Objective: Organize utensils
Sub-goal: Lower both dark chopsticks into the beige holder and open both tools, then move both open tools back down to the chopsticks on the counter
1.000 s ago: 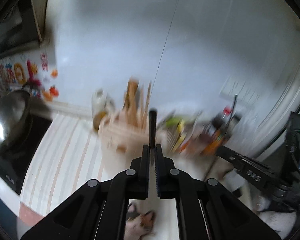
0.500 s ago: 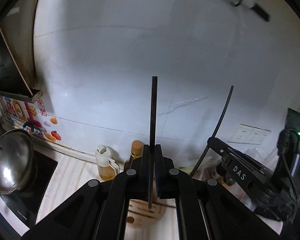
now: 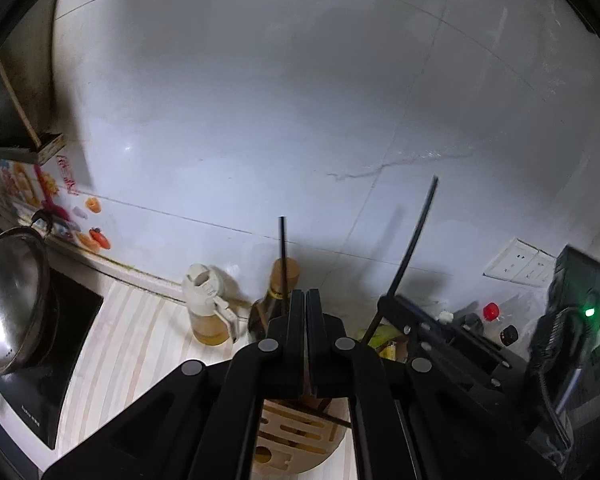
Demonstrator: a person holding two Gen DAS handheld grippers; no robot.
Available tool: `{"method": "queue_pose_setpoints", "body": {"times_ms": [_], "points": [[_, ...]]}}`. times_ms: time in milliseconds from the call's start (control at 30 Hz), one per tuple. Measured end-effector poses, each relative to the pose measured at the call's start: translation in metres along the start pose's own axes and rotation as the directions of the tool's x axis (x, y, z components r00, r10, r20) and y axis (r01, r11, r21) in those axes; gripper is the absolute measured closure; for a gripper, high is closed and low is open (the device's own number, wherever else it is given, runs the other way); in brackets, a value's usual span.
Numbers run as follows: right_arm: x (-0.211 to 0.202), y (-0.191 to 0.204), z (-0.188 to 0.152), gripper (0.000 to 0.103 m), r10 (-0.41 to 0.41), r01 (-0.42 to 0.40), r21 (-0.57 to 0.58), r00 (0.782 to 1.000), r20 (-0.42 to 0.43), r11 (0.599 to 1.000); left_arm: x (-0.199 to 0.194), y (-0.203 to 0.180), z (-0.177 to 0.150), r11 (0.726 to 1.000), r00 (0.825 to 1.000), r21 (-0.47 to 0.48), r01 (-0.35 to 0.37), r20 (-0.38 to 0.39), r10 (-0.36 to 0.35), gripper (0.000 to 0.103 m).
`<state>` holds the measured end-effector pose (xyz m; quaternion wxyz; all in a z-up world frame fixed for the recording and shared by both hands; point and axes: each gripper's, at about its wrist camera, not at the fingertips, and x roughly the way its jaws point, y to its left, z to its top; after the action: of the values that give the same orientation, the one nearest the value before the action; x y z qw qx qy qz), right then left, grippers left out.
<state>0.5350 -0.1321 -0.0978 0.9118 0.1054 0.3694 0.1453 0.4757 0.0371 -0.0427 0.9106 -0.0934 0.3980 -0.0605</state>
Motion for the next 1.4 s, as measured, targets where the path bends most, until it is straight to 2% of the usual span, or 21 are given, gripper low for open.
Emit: {"method": "queue_pose_setpoints", "body": {"times_ms": [100,133,167,200,233,267,400,433,533,633,667,700,900,1033,1067,1133,1167,1233,1333,1367,1400], "points": [[0.003,-0.004,-0.005,0.095,0.021,-0.021,-0.002,0.997,-0.068,1.000,-0.005,0.010,-0.004,0.998,0.999,-0.027,-0.051,-0.018,0.051,0.098],[0.001,-0.006,-0.005,0.087,0.027,-0.027,0.006,0.997,-0.076,1.000,-0.007,0.013,-0.007,0.995,0.995,-0.025,-0.094,-0.023,0.094,0.094],[-0.004,-0.010,-0.005,0.078,0.027,-0.026,0.018,0.997,-0.077,1.000,-0.009,0.014,-0.008,0.992,0.992,-0.018,-0.123,-0.020,0.123,0.078],[-0.009,-0.014,-0.005,0.061,0.024,-0.022,0.027,0.997,-0.075,0.999,-0.011,0.016,-0.010,0.989,0.989,-0.014,-0.146,-0.015,0.146,0.063],[-0.017,-0.018,-0.004,0.055,0.024,-0.022,0.038,0.997,-0.068,0.999,-0.015,0.018,-0.012,0.986,0.986,-0.017,-0.166,-0.008,0.166,0.026],[-0.025,-0.022,-0.004,0.050,0.018,-0.015,0.046,0.998,-0.060,0.999,-0.022,0.021,-0.016,0.985,0.985,-0.030,-0.173,0.012,0.173,0.010],[-0.057,-0.037,-0.012,0.045,-0.029,0.032,0.071,0.998,-0.048,0.997,-0.038,0.023,-0.032,0.977,0.976,-0.024,-0.210,0.057,0.211,0.008],[-0.066,-0.043,-0.019,0.043,-0.053,0.057,0.080,0.997,-0.049,0.995,-0.039,0.023,-0.036,0.975,0.973,-0.020,-0.221,0.062,0.222,0.000],[-0.085,-0.059,-0.043,0.035,-0.110,0.116,0.105,0.992,-0.059,0.988,-0.043,0.016,-0.058,0.969,0.966,0.007,-0.247,0.074,0.246,0.000],[-0.101,-0.079,-0.072,0.016,-0.143,0.151,0.142,0.987,-0.066,0.978,-0.041,0.007,-0.080,0.973,0.973,0.025,-0.227,0.051,0.226,0.000],[-0.106,-0.085,-0.082,0.006,-0.154,0.163,0.151,0.986,-0.070,0.975,-0.040,0.002,-0.090,0.976,0.976,0.035,-0.217,0.035,0.215,0.000],[-0.110,-0.092,-0.093,0.003,-0.167,0.176,0.161,0.983,-0.072,0.971,-0.037,-0.004,-0.100,0.978,0.979,0.046,-0.202,0.017,0.202,0.000],[-0.130,-0.138,-0.151,0.003,-0.279,0.304,0.202,0.949,-0.145,0.931,-0.009,-0.042,-0.150,0.982,0.983,0.125,-0.139,-0.105,0.152,0.000],[-0.130,-0.173,-0.188,0.003,-0.306,0.364,0.244,0.919,-0.247,0.899,0.025,-0.072,-0.187,0.974,0.966,0.192,-0.117,-0.207,0.157,0.000],[-0.129,-0.183,-0.199,0.004,-0.305,0.378,0.260,0.911,-0.279,0.889,0.039,-0.081,-0.200,0.970,0.956,0.217,-0.113,-0.243,0.166,0.000],[-0.124,-0.203,-0.223,0.021,-0.297,0.401,0.296,0.892,-0.340,0.867,0.059,-0.094,-0.218,0.968,0.938,0.233,-0.097,-0.303,0.167,0.000],[-0.119,-0.213,-0.236,0.035,-0.292,0.418,0.310,0.878,-0.378,0.854,0.073,-0.101,-0.229,0.968,0.927,0.237,-0.085,-0.338,0.164,0.000],[-0.109,-0.233,-0.260,0.049,-0.266,0.433,0.344,0.859,-0.438,0.833,0.098,-0.114,-0.245,0.969,0.904,0.241,-0.059,-0.399,0.154,0.003],[-0.099,-0.261,-0.291,0.054,-0.232,0.456,0.385,0.832,-0.503,0.802,0.135,-0.133,-0.270,0.971,0.857,0.240,-0.013,-0.497,0.134,0.025],[-0.097,-0.268,-0.299,0.056,-0.222,0.459,0.399,0.829,-0.513,0.794,0.150,-0.141,-0.279,0.970,0.834,0.242,0.006,-0.536,0.129,0.032],[-0.096,-0.277,-0.307,0.059,-0.212,0.464,0.411,0.824,-0.525,0.785,0.159,-0.147,-0.286,0.969,0.823,0.247,0.015,-0.553,0.128,0.036]]}}
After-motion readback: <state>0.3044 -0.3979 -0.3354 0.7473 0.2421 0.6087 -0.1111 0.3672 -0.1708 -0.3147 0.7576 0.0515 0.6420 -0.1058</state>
